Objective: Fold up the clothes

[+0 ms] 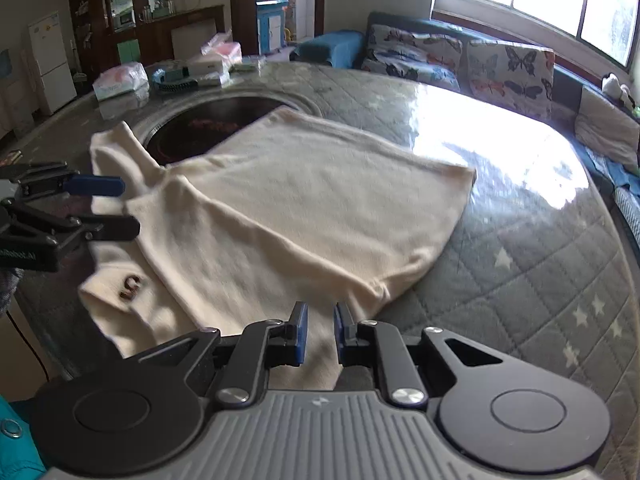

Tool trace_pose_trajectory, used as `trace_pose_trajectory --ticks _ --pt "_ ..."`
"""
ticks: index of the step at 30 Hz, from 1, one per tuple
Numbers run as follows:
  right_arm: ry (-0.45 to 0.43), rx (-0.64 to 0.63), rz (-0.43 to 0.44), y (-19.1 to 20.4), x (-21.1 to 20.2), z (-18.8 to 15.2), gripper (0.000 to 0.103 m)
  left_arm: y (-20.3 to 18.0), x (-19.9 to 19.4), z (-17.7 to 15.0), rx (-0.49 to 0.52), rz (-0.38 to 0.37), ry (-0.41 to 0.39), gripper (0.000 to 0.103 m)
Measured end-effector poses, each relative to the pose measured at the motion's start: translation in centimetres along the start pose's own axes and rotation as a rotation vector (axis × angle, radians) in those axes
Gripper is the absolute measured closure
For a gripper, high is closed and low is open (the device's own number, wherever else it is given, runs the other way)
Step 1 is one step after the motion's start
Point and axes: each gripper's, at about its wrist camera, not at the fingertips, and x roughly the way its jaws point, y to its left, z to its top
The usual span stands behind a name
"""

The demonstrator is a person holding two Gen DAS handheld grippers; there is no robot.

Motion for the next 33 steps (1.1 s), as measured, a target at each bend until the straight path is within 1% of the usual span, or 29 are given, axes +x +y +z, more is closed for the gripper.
trace_pose_trajectory --ticks 3,4,8,10,13,15,16,17,20,25,29,33 --pt "0.015 0.011 0.004 -0.6 0.5 -0.6 0.09 -0.1 0.7 0.2 -0.001 -0.01 0.016 0.038" --pt "0.009 0.016 0.007 -0.8 0.4 -0.5 0.09 -0.1 0.9 0.3 -0.001 -0.015 0.02 0.041" --pt "-0.036 0.014 0.018 -1.1 0.0 0.7 0.09 0.0 2.1 0.6 -0.01 -0.027 0.031 0.042" --pt "-0.054 0.017 0.03 -1.1 0.2 1.2 0.09 0.2 2.8 0.9 -0.035 -0.037 0.037 0.042" --pt "-0.047 0.033 0.033 -1.5 1.4 1.5 0.09 1.0 4.1 1.1 -0.088 -0.034 0.056 0.044" --pt "-0.041 0.044 0.035 -1.8 2.1 1.4 0.09 1.5 4.7 1.1 -0.107 -0.007 0.062 0.044" --pt "-0.04 0.047 0.038 -1.9 2.2 1.4 0.09 1.9 4.8 1.0 -0.116 -0.006 0.064 0.048" --pt "-0.039 0.049 0.04 -2.0 2.2 1.4 0.09 2.2 4.9 1.0 -0.125 -0.006 0.065 0.048" --pt "-0.037 0.04 0.035 -1.9 2.0 1.6 0.09 2.8 4.5 0.9 -0.136 -0.012 0.053 0.048" --pt "-0.051 0.024 0.032 -1.4 1.6 2.2 0.09 3.6 3.6 0.8 -0.166 0.003 0.033 0.048" --pt "-0.056 -0.022 0.068 0.4 1.7 2.8 0.09 5.1 2.2 0.8 -0.184 0.061 0.009 0.048" --pt "-0.046 -0.114 0.131 3.4 2.4 3.5 0.09 8.0 0.5 0.8 -0.243 0.169 -0.009 0.048"
